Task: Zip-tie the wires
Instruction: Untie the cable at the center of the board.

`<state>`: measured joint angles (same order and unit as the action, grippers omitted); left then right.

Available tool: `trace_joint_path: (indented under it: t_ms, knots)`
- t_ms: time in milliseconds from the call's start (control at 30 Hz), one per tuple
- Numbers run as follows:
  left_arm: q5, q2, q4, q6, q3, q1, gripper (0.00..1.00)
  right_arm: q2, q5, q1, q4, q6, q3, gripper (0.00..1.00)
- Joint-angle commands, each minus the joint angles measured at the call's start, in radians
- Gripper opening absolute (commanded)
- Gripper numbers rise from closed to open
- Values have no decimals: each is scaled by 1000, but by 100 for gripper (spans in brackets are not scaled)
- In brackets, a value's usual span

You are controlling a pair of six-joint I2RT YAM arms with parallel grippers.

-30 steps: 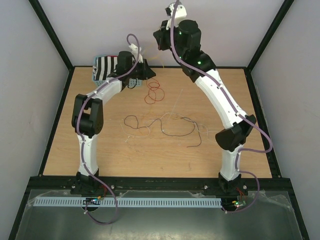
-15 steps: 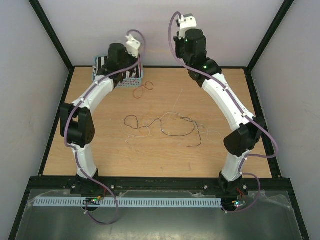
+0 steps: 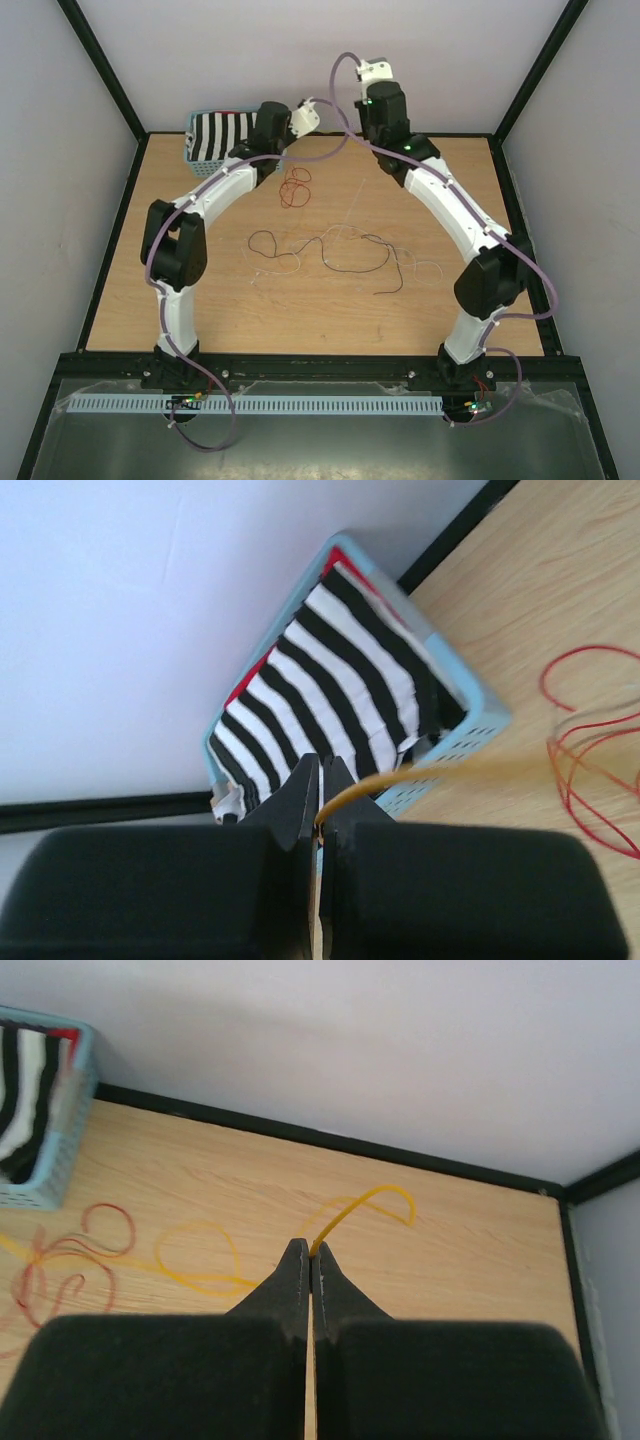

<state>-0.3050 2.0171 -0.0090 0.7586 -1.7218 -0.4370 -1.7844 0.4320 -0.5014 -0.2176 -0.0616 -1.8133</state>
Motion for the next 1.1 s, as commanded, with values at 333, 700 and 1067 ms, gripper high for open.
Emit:
trace_joint_path:
  t_ms: [333,700,1067]
  knots:
    - [117,-278,-19,-235,182,132,0,194,-45,201,24,138,258,0]
    - [529,-512,-120,-527,292,228,0,282,-77,267,39,216,376,0]
    - [678,-723,-144,-695,545,258,0,342,-103,318,61,297,469,2]
